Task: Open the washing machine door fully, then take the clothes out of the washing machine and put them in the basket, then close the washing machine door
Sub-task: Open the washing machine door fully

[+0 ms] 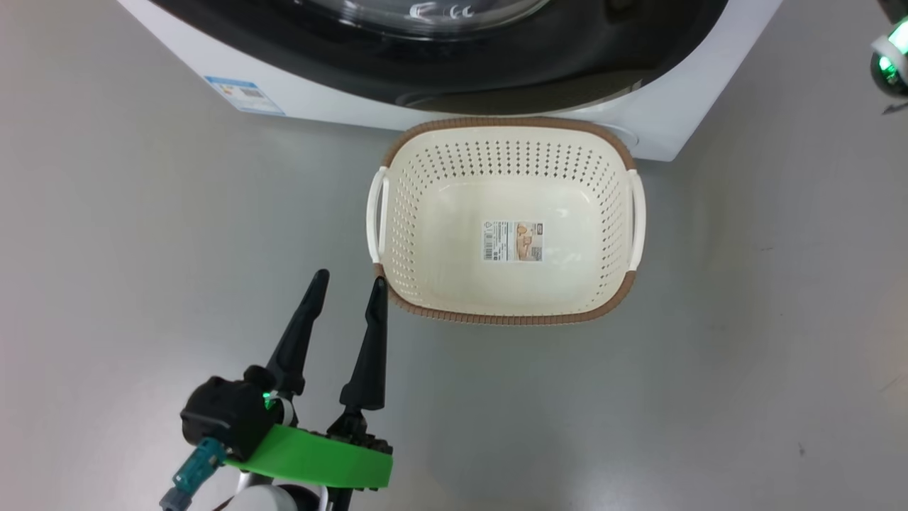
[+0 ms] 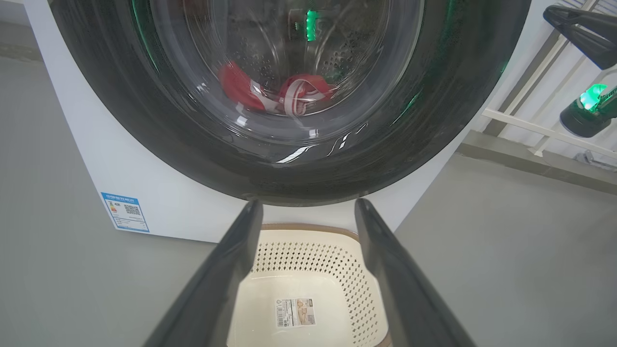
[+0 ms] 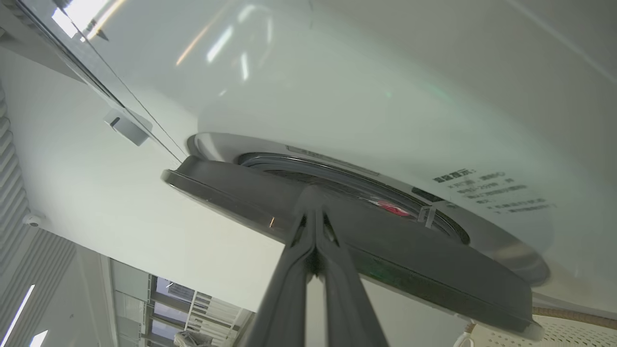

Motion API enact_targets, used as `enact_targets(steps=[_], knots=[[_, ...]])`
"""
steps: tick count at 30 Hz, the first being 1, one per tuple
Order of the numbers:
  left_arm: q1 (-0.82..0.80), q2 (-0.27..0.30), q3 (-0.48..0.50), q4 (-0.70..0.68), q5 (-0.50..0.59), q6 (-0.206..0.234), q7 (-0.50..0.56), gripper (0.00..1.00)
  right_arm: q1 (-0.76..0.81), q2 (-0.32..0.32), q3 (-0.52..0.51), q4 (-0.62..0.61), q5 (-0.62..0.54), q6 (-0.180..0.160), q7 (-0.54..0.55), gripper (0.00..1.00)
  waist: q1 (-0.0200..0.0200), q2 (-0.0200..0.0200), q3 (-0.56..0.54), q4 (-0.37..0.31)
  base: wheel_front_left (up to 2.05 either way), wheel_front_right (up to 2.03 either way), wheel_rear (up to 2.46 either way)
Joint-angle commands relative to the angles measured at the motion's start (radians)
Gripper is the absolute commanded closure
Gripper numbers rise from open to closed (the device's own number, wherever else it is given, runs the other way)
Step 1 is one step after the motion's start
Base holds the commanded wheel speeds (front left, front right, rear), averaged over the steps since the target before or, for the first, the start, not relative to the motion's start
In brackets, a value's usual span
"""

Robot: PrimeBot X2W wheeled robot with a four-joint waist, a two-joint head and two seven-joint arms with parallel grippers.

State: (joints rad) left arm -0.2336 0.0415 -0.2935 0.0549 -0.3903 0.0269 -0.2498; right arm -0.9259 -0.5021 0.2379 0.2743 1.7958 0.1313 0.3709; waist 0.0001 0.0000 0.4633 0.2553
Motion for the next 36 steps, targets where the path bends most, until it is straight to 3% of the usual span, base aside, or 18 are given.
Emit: enact_targets(steps=[1, 13, 23, 36], knots=[[-0.022, 0.009, 0.024, -0.028, -0.010, 0.006, -0.012, 0.00, -0.026, 0.002, -0.008, -0.008, 0.012, -0.001, 0.036, 1.00, -0.0001, 0.0000, 0.023, 0.013, 0.00, 0.00, 0.00], [-0.053, 0.009, -0.002, -0.034, -0.029, 0.009, -0.012, 0.00, -0.157, 0.039, -0.018, 0.112, -0.008, -0.001, 0.194, 1.00, -0.0001, 0.0000, 0.082, 0.035, 0.00, 0.00, 0.00], [-0.072, 0.009, -0.014, -0.038, -0.044, 0.015, -0.012, 0.00, -0.216, 0.063, -0.018, 0.163, -0.053, -0.001, 0.241, 1.00, -0.0001, 0.0000, 0.108, 0.049, 0.00, 0.00, 0.00], [-0.072, 0.009, -0.012, -0.032, -0.050, 0.019, -0.012, 0.00, -0.183, 0.101, -0.014, 0.155, -0.089, -0.001, 0.288, 1.00, -0.0001, 0.0000, 0.081, 0.045, 0.00, 0.00, 0.00]])
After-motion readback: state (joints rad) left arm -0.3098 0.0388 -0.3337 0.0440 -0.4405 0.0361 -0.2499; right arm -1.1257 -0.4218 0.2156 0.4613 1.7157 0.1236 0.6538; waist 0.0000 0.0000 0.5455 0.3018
